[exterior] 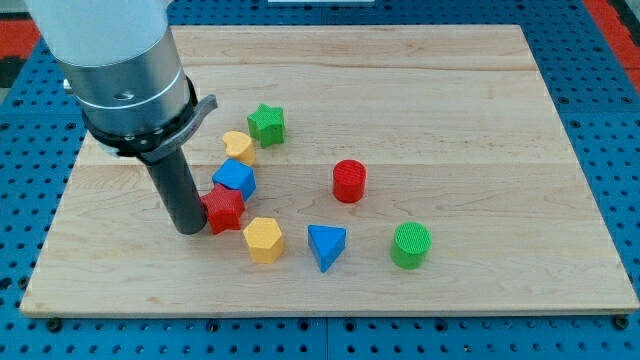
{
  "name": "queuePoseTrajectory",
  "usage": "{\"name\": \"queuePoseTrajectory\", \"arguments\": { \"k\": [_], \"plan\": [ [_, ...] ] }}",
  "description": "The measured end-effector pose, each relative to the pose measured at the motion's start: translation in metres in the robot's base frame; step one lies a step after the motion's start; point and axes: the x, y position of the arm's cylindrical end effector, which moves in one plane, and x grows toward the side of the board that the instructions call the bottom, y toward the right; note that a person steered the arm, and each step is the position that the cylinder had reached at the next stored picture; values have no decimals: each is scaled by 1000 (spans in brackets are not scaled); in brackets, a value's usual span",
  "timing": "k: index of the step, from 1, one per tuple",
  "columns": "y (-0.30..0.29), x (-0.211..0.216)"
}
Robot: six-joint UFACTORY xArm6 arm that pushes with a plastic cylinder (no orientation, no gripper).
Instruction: Point at the green star
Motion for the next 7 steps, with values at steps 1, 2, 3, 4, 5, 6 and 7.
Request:
{"name": "queuePoseTrajectory", "arguments": {
  "k": [1,2,3,4,5,6,7],
  "plan": [
    [-1,-1],
    [17,-1],
    [30,1],
    [30,71],
    [35,91],
    [116,92],
    [159,92]
  ]
}}
